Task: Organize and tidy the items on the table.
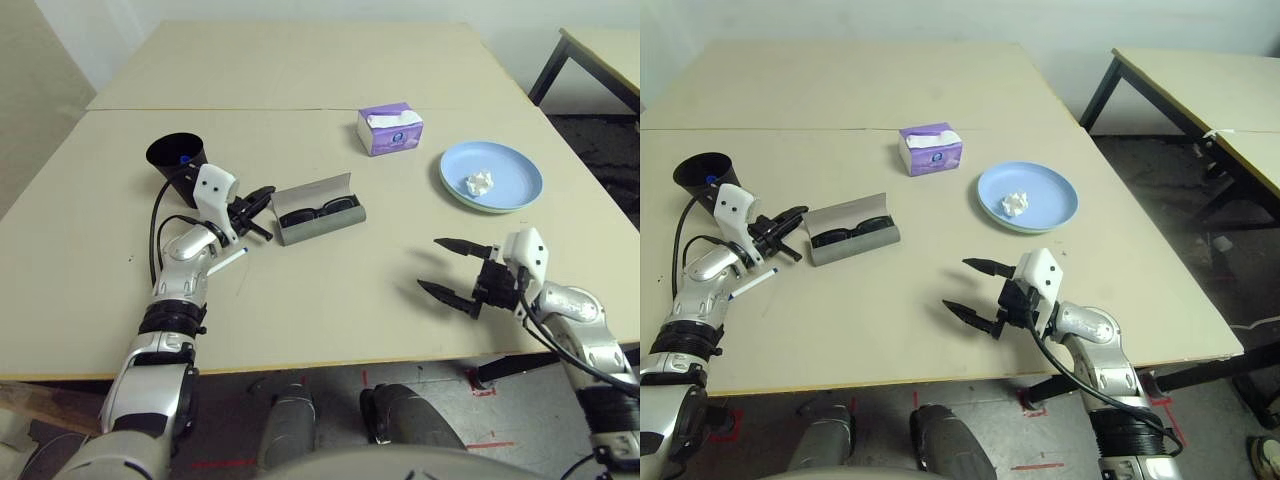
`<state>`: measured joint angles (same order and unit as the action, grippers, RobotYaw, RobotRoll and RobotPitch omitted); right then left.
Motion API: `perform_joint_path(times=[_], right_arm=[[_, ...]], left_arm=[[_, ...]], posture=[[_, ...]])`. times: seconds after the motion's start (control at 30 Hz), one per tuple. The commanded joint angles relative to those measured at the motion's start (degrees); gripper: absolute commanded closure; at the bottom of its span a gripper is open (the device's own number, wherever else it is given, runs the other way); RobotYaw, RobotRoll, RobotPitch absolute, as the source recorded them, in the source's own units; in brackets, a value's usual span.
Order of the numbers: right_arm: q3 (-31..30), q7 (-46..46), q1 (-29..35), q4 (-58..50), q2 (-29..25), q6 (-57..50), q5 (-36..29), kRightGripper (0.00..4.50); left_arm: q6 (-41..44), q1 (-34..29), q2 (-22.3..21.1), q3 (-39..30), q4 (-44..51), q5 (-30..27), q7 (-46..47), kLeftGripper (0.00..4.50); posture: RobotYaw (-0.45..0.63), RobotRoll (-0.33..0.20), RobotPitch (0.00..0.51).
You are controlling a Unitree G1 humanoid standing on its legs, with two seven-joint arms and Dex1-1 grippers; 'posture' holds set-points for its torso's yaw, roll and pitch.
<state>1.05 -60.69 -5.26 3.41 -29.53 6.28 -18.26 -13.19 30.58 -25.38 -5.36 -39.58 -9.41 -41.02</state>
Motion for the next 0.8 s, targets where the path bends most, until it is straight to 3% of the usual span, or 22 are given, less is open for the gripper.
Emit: perform_joint_path(times=[0.03, 0.4, 0.8], right_arm=[[-0.7, 0.3, 0.9, -0.8, -0.3, -0.5, 0.0, 0.0], [-1.6, 0.2, 0.4, 0.1, -0.2, -0.5, 0.3, 0.0], [-2.3, -0.4, -0.4, 1.6, 0.2, 0.8, 0.3, 0.0]], left_arm=[[-0.2, -2.0, 0.9, 1.8, 1.3, 0.7, -1.8, 4.47], [1.5, -8.3, -1.0, 3.2, 8.4, 0.5, -5.4, 4.47], [5.4, -8.6, -4.4, 0.0, 12.7, -2.2, -5.8, 4.47]], posture=[[-0.09, 0.0, 0.128], [-0.08, 0.0, 0.129], [-0.08, 0.0, 0.122]])
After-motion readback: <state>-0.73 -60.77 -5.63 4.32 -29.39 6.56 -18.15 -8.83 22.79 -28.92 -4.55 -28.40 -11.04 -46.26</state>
